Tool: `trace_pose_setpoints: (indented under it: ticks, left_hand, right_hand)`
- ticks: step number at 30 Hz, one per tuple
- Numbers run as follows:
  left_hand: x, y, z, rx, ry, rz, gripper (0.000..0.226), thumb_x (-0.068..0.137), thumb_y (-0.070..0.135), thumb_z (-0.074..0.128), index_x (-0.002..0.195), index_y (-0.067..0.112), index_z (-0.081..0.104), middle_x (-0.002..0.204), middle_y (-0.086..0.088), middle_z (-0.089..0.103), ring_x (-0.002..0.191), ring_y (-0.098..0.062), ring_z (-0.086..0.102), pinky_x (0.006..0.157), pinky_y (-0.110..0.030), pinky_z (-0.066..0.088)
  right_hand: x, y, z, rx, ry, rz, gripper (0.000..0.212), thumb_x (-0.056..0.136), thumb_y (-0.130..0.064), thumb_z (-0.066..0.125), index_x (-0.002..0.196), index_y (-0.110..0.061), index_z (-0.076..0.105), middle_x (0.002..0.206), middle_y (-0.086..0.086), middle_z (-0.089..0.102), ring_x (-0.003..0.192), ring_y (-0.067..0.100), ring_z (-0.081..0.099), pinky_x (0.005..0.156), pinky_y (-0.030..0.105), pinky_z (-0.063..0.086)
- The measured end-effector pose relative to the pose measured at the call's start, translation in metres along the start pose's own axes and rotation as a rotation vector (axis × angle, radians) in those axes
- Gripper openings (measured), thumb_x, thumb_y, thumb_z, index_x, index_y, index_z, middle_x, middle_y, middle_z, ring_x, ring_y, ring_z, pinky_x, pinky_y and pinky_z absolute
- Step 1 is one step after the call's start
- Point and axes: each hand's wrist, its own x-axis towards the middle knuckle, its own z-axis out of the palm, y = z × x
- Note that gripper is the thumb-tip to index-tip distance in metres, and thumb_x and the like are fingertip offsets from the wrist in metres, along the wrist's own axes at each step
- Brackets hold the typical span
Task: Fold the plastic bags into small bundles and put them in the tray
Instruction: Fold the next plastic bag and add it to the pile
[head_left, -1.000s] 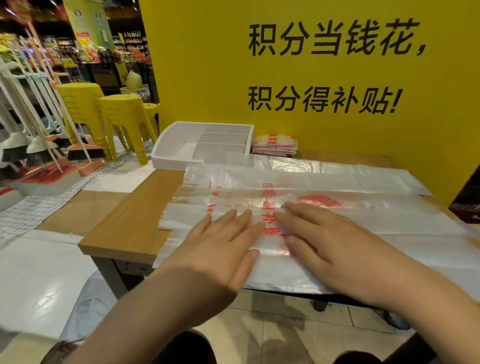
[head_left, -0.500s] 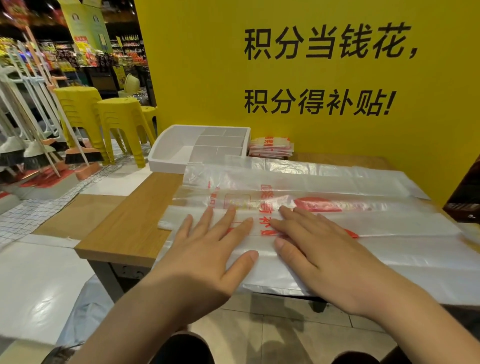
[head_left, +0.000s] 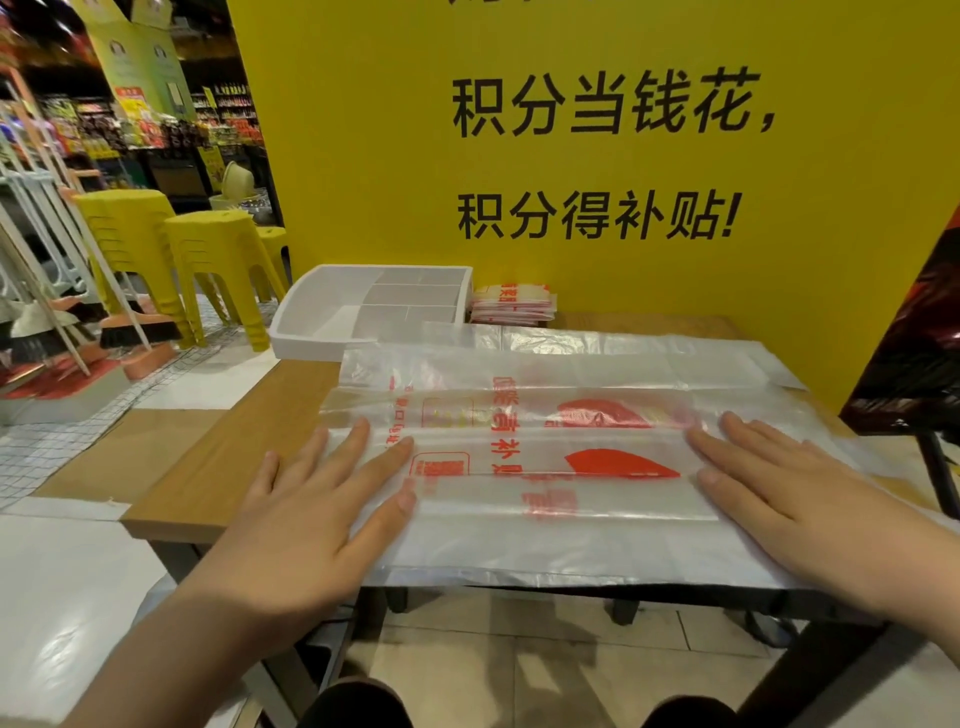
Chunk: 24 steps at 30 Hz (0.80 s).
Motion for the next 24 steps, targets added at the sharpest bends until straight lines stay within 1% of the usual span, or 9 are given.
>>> trace_pose_setpoints:
  ticks: [2, 4, 7, 10, 14, 16, 19, 21, 24]
  left_hand:
    - [0.002, -0.002, 0.000, 0.000, 0.022, 0.005, 0.076, 0.071, 0.086, -0.016, 0.144, 0.067, -0.008, 0.161, 0.025, -0.019, 0.149, -0.008, -0.022, 0.121, -0.044, -0.015]
    - [0.003, -0.004, -0.001, 0.029, 0.065, 0.021, 0.085, 0.072, 0.086, -0.012, 0.151, 0.056, 0.001, 0.164, 0.021, -0.001, 0.151, -0.007, -0.013, 0.122, -0.044, -0.014]
    - [0.003, -0.006, -0.008, 0.087, 0.108, 0.068, 0.087, 0.077, 0.084, -0.005, 0.153, 0.048, 0.016, 0.150, 0.021, 0.027, 0.149, -0.007, 0.009, 0.122, -0.044, -0.013]
    - [0.001, -0.005, -0.013, 0.103, 0.132, 0.100, 0.085, 0.078, 0.084, 0.001, 0.147, 0.047, 0.033, 0.133, 0.023, 0.037, 0.138, -0.005, 0.028, 0.123, -0.045, -0.005]
    - [0.001, -0.009, -0.008, 0.150, 0.227, 0.136, 0.065, 0.092, 0.070, 0.015, 0.134, 0.042, 0.055, 0.126, 0.015, 0.054, 0.128, -0.013, 0.046, 0.119, -0.048, 0.019]
    - [0.001, -0.009, -0.004, 0.191, 0.320, 0.192, 0.054, 0.100, 0.057, 0.021, 0.126, 0.034, 0.064, 0.119, 0.012, 0.063, 0.116, -0.016, 0.058, 0.110, -0.039, 0.033]
    - [0.002, -0.005, -0.006, 0.172, 0.353, 0.243, 0.045, 0.103, 0.049, 0.028, 0.134, 0.035, 0.057, 0.122, 0.016, 0.065, 0.112, -0.011, 0.061, 0.100, -0.026, 0.035]
    - [0.002, -0.003, -0.010, 0.170, 0.352, 0.274, 0.040, 0.103, 0.043, 0.035, 0.140, 0.037, 0.051, 0.126, 0.017, 0.065, 0.112, -0.011, 0.063, 0.097, -0.026, 0.040]
    - [0.005, -0.003, -0.015, 0.144, 0.315, 0.325, 0.035, 0.101, 0.034, 0.047, 0.135, 0.037, 0.051, 0.121, 0.016, 0.063, 0.106, -0.012, 0.063, 0.084, -0.028, 0.047]
  right_hand:
    - [-0.002, -0.010, -0.004, -0.102, 0.069, -0.004, 0.062, 0.096, -0.064, 0.013, 0.155, -0.043, 0.015, 0.165, -0.013, 0.010, 0.152, 0.011, 0.000, 0.117, 0.020, -0.004]
    - [-0.002, -0.023, -0.008, -0.127, 0.160, -0.137, 0.058, 0.097, -0.062, 0.025, 0.150, -0.041, 0.029, 0.159, -0.019, 0.020, 0.150, 0.007, 0.009, 0.116, 0.017, 0.002]
    - [-0.002, -0.040, -0.014, -0.033, 0.154, -0.280, 0.061, 0.089, -0.070, 0.029, 0.144, -0.045, 0.038, 0.146, -0.027, 0.036, 0.134, -0.002, 0.035, 0.112, 0.019, 0.030]
    - [0.004, -0.045, -0.012, -0.034, 0.174, -0.315, 0.059, 0.086, -0.073, 0.028, 0.137, -0.046, 0.041, 0.128, -0.029, 0.047, 0.117, -0.001, 0.047, 0.099, 0.026, 0.044]
    - [0.008, -0.048, -0.010, -0.052, 0.223, -0.320, 0.058, 0.086, -0.074, 0.026, 0.127, -0.042, 0.053, 0.115, -0.024, 0.049, 0.107, 0.003, 0.050, 0.091, 0.030, 0.049]
    - [0.009, -0.051, -0.011, -0.067, 0.227, -0.329, 0.057, 0.089, -0.076, 0.023, 0.122, -0.042, 0.056, 0.114, -0.025, 0.050, 0.105, 0.003, 0.051, 0.090, 0.030, 0.049]
    - [0.010, -0.055, -0.013, -0.112, 0.208, -0.342, 0.057, 0.094, -0.072, 0.012, 0.121, -0.043, 0.054, 0.116, -0.025, 0.055, 0.106, 0.003, 0.052, 0.091, 0.030, 0.048]
    - [0.011, -0.056, -0.014, -0.146, 0.224, -0.343, 0.058, 0.096, -0.068, 0.006, 0.129, -0.046, 0.049, 0.120, -0.025, 0.058, 0.108, 0.003, 0.054, 0.091, 0.029, 0.048]
    - [0.011, -0.057, -0.016, -0.149, 0.261, -0.349, 0.061, 0.096, -0.067, 0.002, 0.140, -0.049, 0.040, 0.124, -0.026, 0.060, 0.109, 0.006, 0.059, 0.090, 0.027, 0.049]
